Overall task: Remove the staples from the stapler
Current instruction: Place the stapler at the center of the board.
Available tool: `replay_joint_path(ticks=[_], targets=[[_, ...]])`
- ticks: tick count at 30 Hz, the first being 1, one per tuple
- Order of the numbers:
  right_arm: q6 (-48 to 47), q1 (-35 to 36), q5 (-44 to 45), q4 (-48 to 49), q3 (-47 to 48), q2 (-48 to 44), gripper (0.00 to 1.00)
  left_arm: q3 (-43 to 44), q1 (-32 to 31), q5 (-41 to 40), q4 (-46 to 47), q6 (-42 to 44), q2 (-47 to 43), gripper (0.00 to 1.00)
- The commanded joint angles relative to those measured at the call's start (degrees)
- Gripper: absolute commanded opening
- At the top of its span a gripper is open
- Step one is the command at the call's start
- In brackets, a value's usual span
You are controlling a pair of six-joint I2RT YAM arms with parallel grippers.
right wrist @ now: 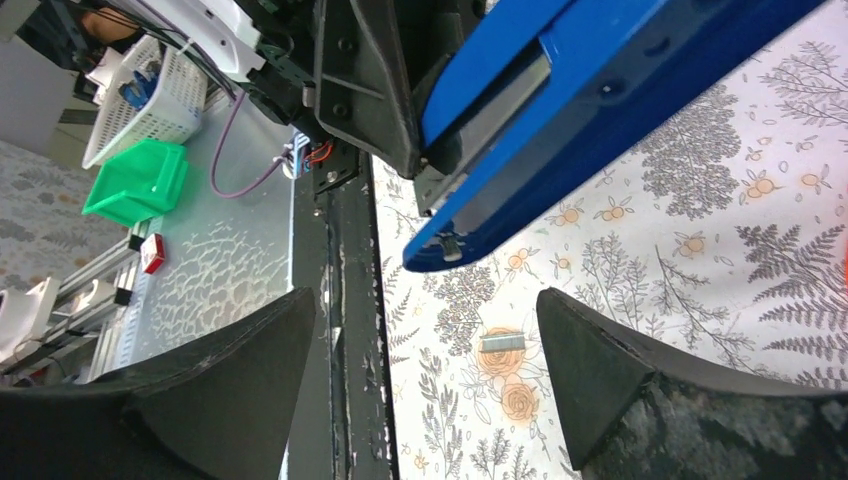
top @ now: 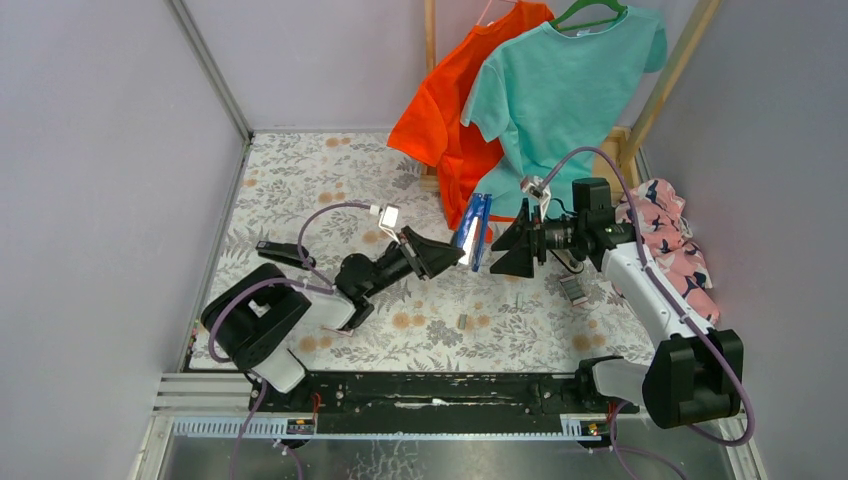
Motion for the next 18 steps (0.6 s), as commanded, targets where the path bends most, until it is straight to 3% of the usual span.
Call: replay_joint_path(ticks=[1, 15, 18], targets=[[-8.0, -1.3, 1.3, -7.1, 3.5, -2.0, 0.89, -1.6, 0.2, -2.7, 0.8, 2.9, -4.5, 0.00], [-11.4, -3.4, 4.2, -11.0, 4.8, -3.5, 0.90, -6.4, 4.4, -3.3, -13.0, 8.2, -16.6, 0.00], [-11.8, -3.9, 4.8, -11.2, 4.8, -4.3, 0.90, -6.6, 6.5, -4.2, -20.8, 10.1, -19.4, 0.00]])
